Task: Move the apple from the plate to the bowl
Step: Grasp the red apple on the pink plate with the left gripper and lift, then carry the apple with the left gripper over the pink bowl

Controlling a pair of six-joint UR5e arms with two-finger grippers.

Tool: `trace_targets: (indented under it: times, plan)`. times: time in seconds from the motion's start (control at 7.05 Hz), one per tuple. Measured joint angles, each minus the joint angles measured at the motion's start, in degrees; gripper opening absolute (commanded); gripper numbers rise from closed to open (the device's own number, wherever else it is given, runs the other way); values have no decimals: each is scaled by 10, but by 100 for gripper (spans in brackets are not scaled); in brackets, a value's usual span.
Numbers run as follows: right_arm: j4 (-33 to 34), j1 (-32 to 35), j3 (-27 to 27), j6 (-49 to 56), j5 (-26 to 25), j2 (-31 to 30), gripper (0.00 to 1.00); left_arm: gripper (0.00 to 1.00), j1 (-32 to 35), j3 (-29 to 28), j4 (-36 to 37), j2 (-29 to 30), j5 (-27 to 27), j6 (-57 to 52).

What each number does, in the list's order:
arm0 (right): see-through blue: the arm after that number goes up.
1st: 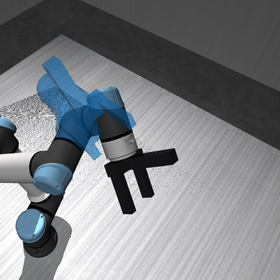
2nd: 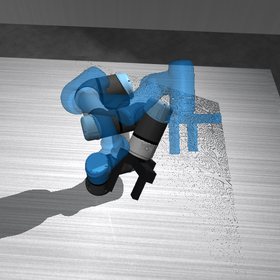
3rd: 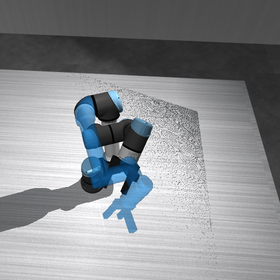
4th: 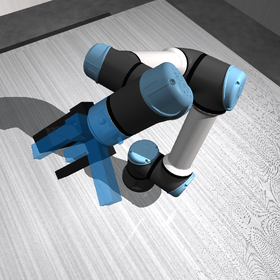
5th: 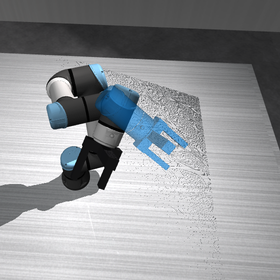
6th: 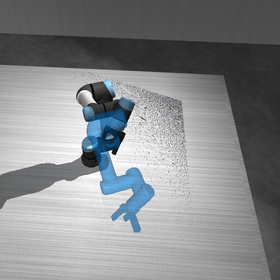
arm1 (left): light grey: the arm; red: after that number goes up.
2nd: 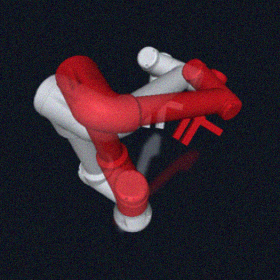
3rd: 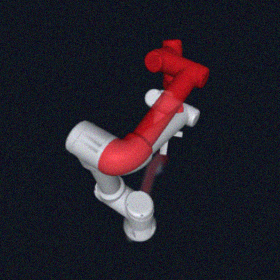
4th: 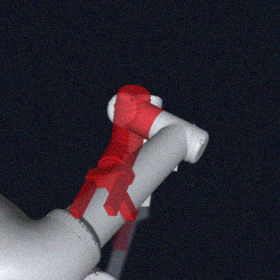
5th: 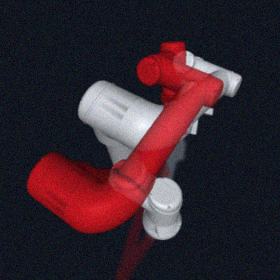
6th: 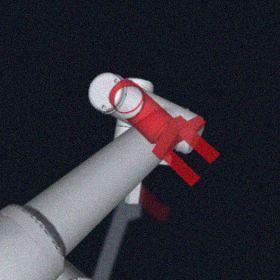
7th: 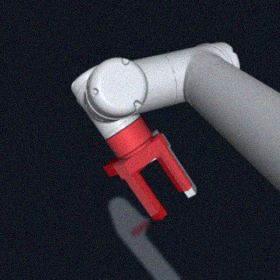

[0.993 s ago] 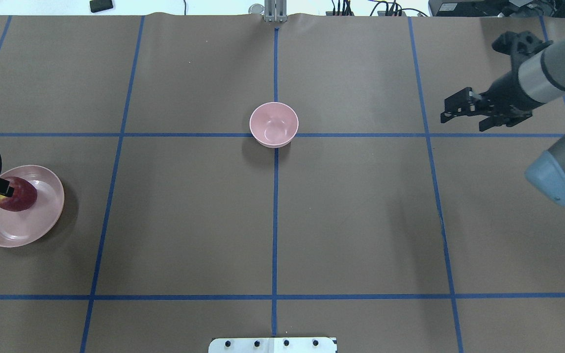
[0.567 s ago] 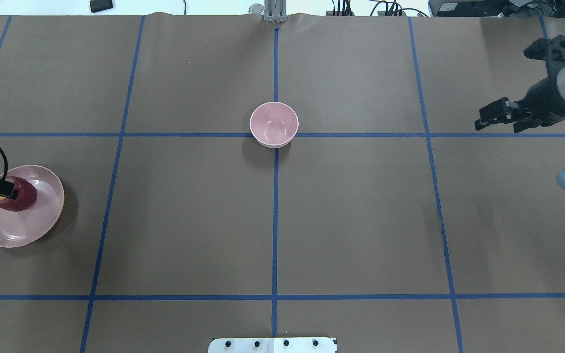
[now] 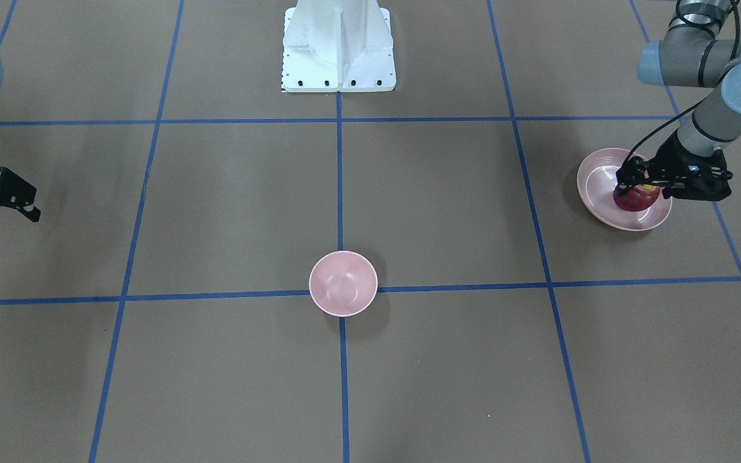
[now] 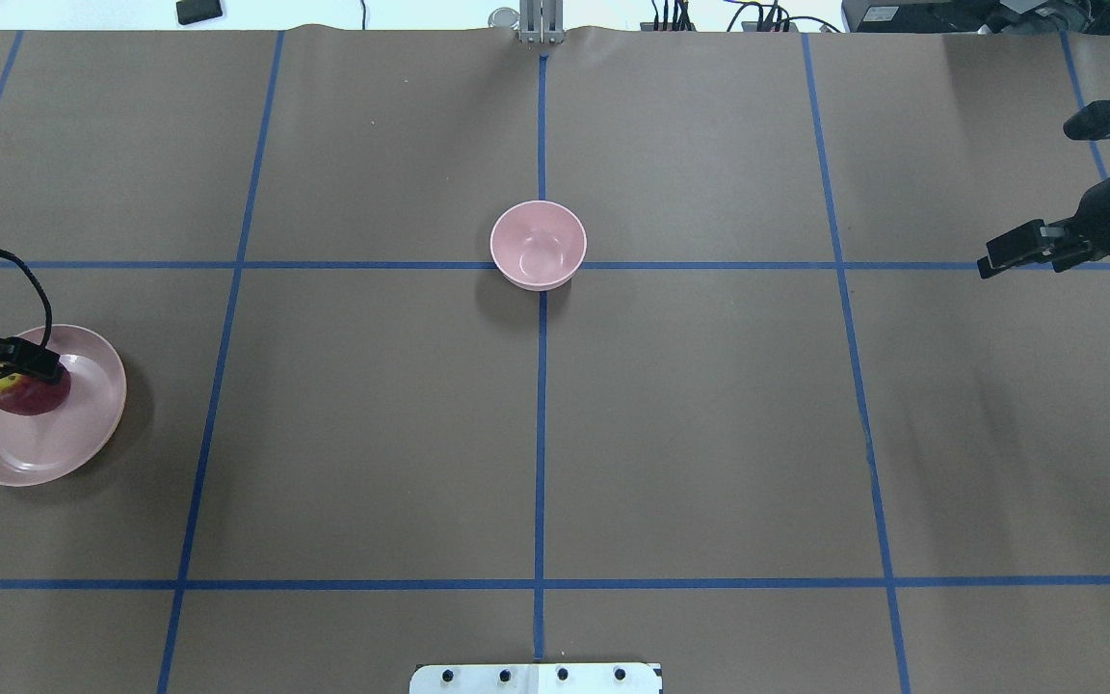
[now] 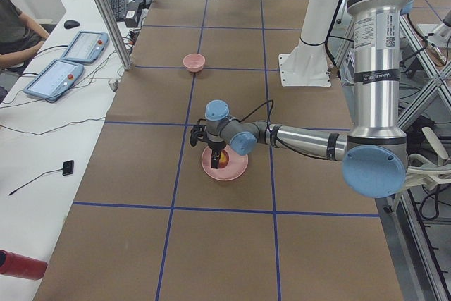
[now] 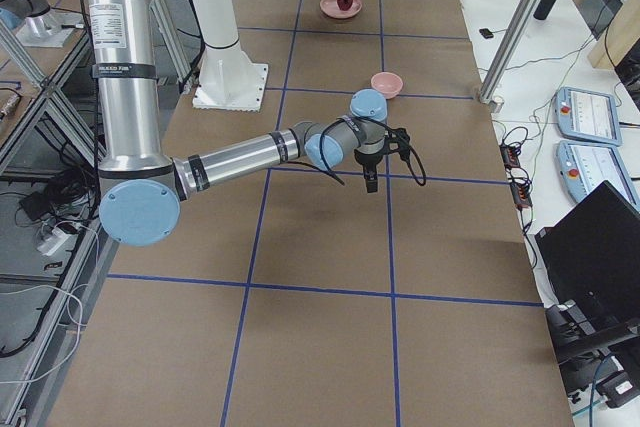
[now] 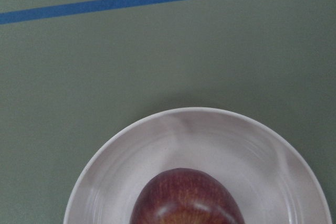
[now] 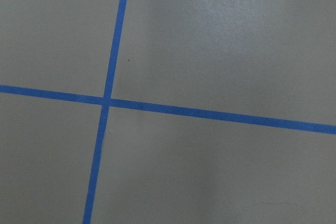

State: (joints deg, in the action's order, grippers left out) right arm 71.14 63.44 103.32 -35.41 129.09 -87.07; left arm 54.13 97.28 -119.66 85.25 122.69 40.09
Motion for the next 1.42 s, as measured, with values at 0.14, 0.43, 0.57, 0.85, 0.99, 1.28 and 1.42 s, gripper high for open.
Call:
trace_targets:
  times: [0.14,0.43,0.57,0.85,0.99,1.28,1.42]
  plan:
    - [0,0,-1,0,0,1,100,89,-2,-1,-2,0,0,2]
    - [0,-1,-3,0,0,2,100,1,-4,-2,-3,1,0,3]
    - [0,-1,-4,0,0,3,100,0,-4,0,-3,1,1,5]
    - [0,0,-2,-1,-2,4,100,0,-2,25,19,11,43,16]
    - [-1,1,0,-3,-5,2,100,0,-1,57,67,37,76,47]
    - [-5,3,5,-4,0,-19,100,0,-10,97,213,179,98,150]
    - [-7,3,7,-2,5,-28,100,0,-30,88,270,264,91,205]
